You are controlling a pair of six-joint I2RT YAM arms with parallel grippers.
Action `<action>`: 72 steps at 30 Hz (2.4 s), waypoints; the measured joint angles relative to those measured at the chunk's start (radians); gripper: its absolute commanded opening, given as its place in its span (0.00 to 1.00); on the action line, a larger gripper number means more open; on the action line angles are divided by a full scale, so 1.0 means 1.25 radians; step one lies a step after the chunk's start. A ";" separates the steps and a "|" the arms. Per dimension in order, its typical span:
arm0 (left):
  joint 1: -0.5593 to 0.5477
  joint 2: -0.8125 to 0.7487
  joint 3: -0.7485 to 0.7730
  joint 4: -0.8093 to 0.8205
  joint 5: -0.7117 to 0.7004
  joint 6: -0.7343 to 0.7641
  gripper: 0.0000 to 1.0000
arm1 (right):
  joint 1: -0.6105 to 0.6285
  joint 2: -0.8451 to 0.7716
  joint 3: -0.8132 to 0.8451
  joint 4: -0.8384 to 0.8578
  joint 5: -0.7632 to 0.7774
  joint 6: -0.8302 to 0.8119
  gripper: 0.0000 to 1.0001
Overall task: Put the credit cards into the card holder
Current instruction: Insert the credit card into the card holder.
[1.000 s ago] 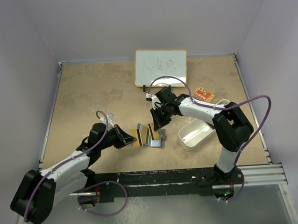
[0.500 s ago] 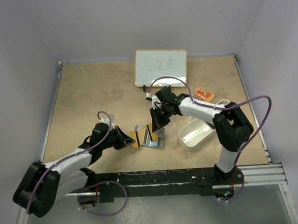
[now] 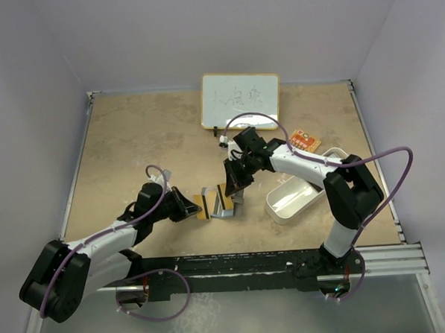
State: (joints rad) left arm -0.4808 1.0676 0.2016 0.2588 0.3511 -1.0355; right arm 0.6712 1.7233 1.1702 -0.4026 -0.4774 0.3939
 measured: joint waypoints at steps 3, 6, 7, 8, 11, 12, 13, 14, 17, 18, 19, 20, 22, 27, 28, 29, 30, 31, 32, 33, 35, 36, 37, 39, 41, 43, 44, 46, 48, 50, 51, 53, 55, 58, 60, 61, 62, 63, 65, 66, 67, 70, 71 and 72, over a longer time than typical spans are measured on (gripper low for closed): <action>0.000 0.000 -0.002 0.008 0.000 0.000 0.00 | 0.000 0.000 0.000 0.010 -0.015 0.018 0.00; 0.000 0.000 -0.002 0.010 0.000 0.000 0.00 | 0.000 0.000 -0.005 0.034 -0.025 0.039 0.00; 0.000 0.000 -0.002 0.011 0.000 0.000 0.00 | 0.000 0.000 -0.007 0.040 -0.027 0.043 0.00; 0.000 0.000 -0.002 0.012 0.000 0.000 0.00 | 0.000 0.000 -0.009 0.044 -0.027 0.049 0.00; 0.000 0.000 -0.002 0.014 0.000 0.001 0.00 | 0.000 0.000 -0.010 0.041 -0.006 0.054 0.00; 0.000 0.000 -0.002 0.014 0.001 0.001 0.00 | 0.000 0.000 -0.009 0.038 0.010 0.054 0.00; 0.000 0.000 -0.002 0.014 0.001 0.003 0.00 | 0.000 0.000 -0.010 0.031 0.024 0.054 0.00; 0.000 0.000 -0.002 0.014 0.001 0.004 0.00 | 0.000 0.000 -0.009 0.024 0.042 0.053 0.00; 0.000 0.002 -0.002 0.014 0.001 0.006 0.00 | 0.000 -0.002 -0.009 0.004 0.095 0.052 0.00; 0.000 0.005 -0.002 0.014 0.001 0.006 0.00 | 0.000 -0.004 -0.010 -0.002 0.108 0.052 0.00; 0.000 0.008 -0.002 0.014 0.002 0.007 0.00 | 0.000 -0.006 -0.010 -0.006 0.122 0.052 0.00; 0.000 0.011 -0.002 0.014 0.004 0.007 0.00 | 0.000 -0.008 -0.010 -0.008 0.133 0.050 0.00; 0.000 0.018 -0.001 0.014 0.007 0.010 0.00 | 0.000 -0.009 -0.010 -0.007 0.146 0.045 0.00; 0.000 0.032 0.005 0.014 0.016 0.023 0.00 | 0.000 -0.007 -0.010 0.003 0.153 0.017 0.00; 0.000 0.033 0.008 0.014 0.016 0.025 0.00 | 0.000 -0.005 -0.010 0.007 0.153 0.011 0.00; 0.000 0.034 0.010 0.014 0.017 0.027 0.00 | 0.000 -0.002 -0.010 0.010 0.152 0.006 0.00; 0.000 0.034 0.013 0.013 0.018 0.027 0.00 | 0.000 0.003 -0.010 0.018 0.151 -0.002 0.00; 0.000 0.035 0.016 0.013 0.018 0.028 0.00 | 0.000 0.008 -0.010 0.023 0.150 -0.007 0.00; 0.000 0.035 0.019 0.013 0.019 0.028 0.00 | 0.000 0.015 -0.010 0.032 0.146 -0.014 0.00; 0.000 0.035 0.021 0.013 0.020 0.029 0.00 | 0.000 0.021 -0.010 0.038 0.142 -0.018 0.00; 0.000 0.038 0.026 0.013 0.022 0.031 0.00 | 0.000 0.036 -0.007 0.051 0.133 -0.029 0.00; 0.000 0.039 0.027 0.013 0.022 0.034 0.00 | 0.000 0.042 -0.005 0.054 0.128 -0.033 0.00; 0.000 0.041 0.030 0.013 0.024 0.036 0.00 | 0.000 0.049 -0.003 0.058 0.120 -0.038 0.00; 0.000 0.047 0.032 0.013 0.025 0.040 0.00 | 0.000 0.058 0.002 0.060 0.112 -0.047 0.00; 0.000 0.054 0.034 0.013 0.028 0.042 0.00 | 0.000 0.067 0.010 0.062 0.099 -0.059 0.00; 0.000 0.063 0.036 0.013 0.028 0.042 0.00 | 0.000 0.076 0.019 0.063 0.092 -0.070 0.00; 0.000 0.068 0.038 0.011 0.028 0.043 0.00 | 0.000 0.081 0.024 0.063 0.088 -0.078 0.00; 0.000 0.081 0.044 0.008 0.030 0.046 0.00 | 0.000 0.091 0.034 0.062 0.074 -0.095 0.00; 0.000 0.093 0.052 0.004 0.031 0.050 0.00 | 0.000 0.099 0.042 0.059 0.066 -0.110 0.00; -0.001 0.105 0.065 -0.005 0.031 0.059 0.00 | -0.001 0.104 0.049 0.054 0.059 -0.125 0.00; -0.002 0.112 0.073 -0.009 0.031 0.063 0.00 | 0.000 0.106 0.053 0.050 0.055 -0.133 0.00; -0.003 0.126 0.086 -0.015 0.031 0.069 0.00 | 0.000 0.110 0.062 0.042 0.051 -0.146 0.00; -0.003 0.139 0.100 -0.027 0.031 0.073 0.00 | 0.000 0.111 0.068 0.035 0.049 -0.155 0.00; -0.003 0.165 0.129 -0.053 0.031 0.085 0.00 | 0.001 0.111 0.074 0.028 0.049 -0.162 0.00; -0.003 0.184 0.150 -0.073 0.031 0.093 0.00 | 0.001 0.111 0.077 0.024 0.051 -0.161 0.00; -0.004 0.191 0.158 -0.080 0.030 0.096 0.00 | 0.001 0.111 0.081 0.017 0.054 -0.159 0.00; -0.004 0.196 0.164 -0.086 0.030 0.098 0.00 | 0.001 0.111 0.085 0.012 0.056 -0.157 0.00; -0.004 0.200 0.168 -0.092 0.030 0.101 0.00 | 0.001 0.110 0.089 0.006 0.061 -0.154 0.00; -0.004 0.208 0.174 -0.102 0.029 0.106 0.00 | 0.001 0.108 0.094 -0.003 0.081 -0.139 0.00; -0.004 0.213 0.177 -0.105 0.029 0.108 0.00 | 0.001 0.104 0.095 -0.009 0.094 -0.129 0.00; -0.004 0.218 0.180 -0.109 0.029 0.109 0.00 | 0.001 0.099 0.094 -0.017 0.105 -0.117 0.00; -0.004 0.227 0.192 -0.122 0.031 0.111 0.00 | 0.001 0.063 0.089 -0.036 0.140 -0.077 0.00; -0.004 0.229 0.194 -0.125 0.031 0.112 0.00 | 0.001 0.053 0.086 -0.037 0.146 -0.068 0.00; -0.004 0.230 0.197 -0.128 0.031 0.112 0.00 | 0.001 0.035 0.075 -0.032 0.155 -0.052 0.00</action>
State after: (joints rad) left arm -0.4858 1.3556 0.4473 0.0990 0.3897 -0.8955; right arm 0.6720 1.7676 1.2644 -0.4427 -0.2840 0.3290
